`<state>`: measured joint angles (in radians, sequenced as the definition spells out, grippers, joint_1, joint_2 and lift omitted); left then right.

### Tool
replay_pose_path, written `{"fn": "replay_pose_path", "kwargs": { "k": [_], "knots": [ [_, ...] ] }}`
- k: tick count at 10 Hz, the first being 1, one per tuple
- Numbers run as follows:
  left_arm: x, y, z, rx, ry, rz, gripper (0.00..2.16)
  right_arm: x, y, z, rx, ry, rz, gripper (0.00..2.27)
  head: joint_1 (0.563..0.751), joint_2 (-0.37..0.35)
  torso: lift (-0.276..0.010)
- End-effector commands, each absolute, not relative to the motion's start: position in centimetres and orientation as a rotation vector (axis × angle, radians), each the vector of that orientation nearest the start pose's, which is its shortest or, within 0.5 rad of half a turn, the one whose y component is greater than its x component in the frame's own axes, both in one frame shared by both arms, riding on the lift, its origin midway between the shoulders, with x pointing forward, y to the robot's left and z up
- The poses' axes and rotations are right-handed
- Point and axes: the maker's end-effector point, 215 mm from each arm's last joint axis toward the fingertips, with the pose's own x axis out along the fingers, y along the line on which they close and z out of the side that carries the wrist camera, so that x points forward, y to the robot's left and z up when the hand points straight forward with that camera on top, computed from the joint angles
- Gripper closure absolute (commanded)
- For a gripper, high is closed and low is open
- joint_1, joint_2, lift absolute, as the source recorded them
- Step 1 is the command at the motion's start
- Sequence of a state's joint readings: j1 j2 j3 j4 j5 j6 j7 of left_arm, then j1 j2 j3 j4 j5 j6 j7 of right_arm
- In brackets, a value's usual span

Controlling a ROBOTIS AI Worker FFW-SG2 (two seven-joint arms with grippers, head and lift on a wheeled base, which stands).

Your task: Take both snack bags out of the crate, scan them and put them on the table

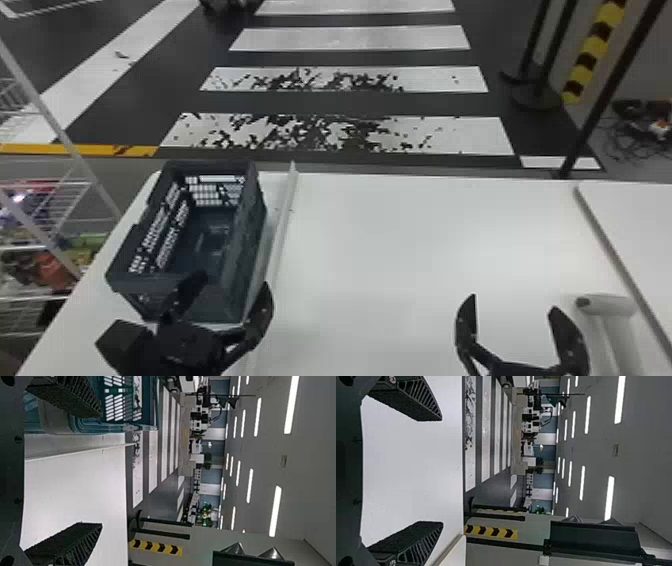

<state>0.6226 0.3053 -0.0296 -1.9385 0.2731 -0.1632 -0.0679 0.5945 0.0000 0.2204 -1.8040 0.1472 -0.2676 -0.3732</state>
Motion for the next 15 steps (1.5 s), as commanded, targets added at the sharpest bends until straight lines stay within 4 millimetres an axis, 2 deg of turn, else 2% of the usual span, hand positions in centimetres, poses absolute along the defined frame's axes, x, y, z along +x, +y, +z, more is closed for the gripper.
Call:
{"fn": "replay_pose_path", "kwargs": {
  "k": [1, 15],
  "knots": [
    [39.41, 23.86, -39.81, -0.032, 0.115, -0.2, 0.0, 38.07, -17.21, -41.67, -0.038, 0.071, -0.14, 0.05, 0.695, 0.098, -0.092],
    [39.5, 23.9, -39.85, -0.032, 0.115, -0.199, 0.0, 38.07, -17.21, -41.83, -0.04, 0.073, -0.14, 0.06, 0.695, 0.098, -0.092]
  ]
}}
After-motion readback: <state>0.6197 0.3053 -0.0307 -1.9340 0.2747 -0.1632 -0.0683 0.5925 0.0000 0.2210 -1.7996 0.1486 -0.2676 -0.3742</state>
